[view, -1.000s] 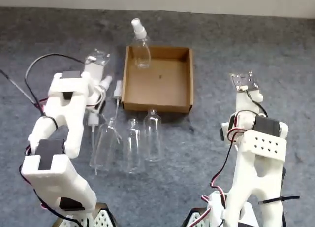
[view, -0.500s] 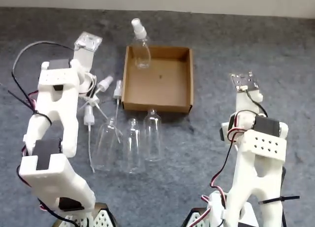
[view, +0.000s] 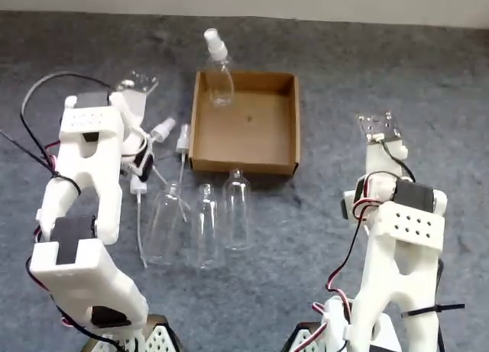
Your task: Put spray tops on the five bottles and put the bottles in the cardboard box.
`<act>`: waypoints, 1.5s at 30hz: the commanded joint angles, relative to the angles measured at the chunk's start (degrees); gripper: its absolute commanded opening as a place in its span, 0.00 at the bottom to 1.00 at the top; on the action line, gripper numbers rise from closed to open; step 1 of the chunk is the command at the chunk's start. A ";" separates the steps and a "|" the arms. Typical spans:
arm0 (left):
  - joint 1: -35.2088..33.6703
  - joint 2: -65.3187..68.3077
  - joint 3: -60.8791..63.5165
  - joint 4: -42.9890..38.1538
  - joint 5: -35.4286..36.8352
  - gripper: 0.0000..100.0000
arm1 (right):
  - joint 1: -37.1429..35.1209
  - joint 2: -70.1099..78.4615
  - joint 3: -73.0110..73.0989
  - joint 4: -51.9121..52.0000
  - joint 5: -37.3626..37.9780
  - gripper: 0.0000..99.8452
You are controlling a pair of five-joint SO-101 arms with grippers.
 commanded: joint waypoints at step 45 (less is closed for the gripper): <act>4.35 -48.04 -4.00 1.05 12.84 0.03 | -24.92 -13.41 -9.98 4.00 -10.37 0.00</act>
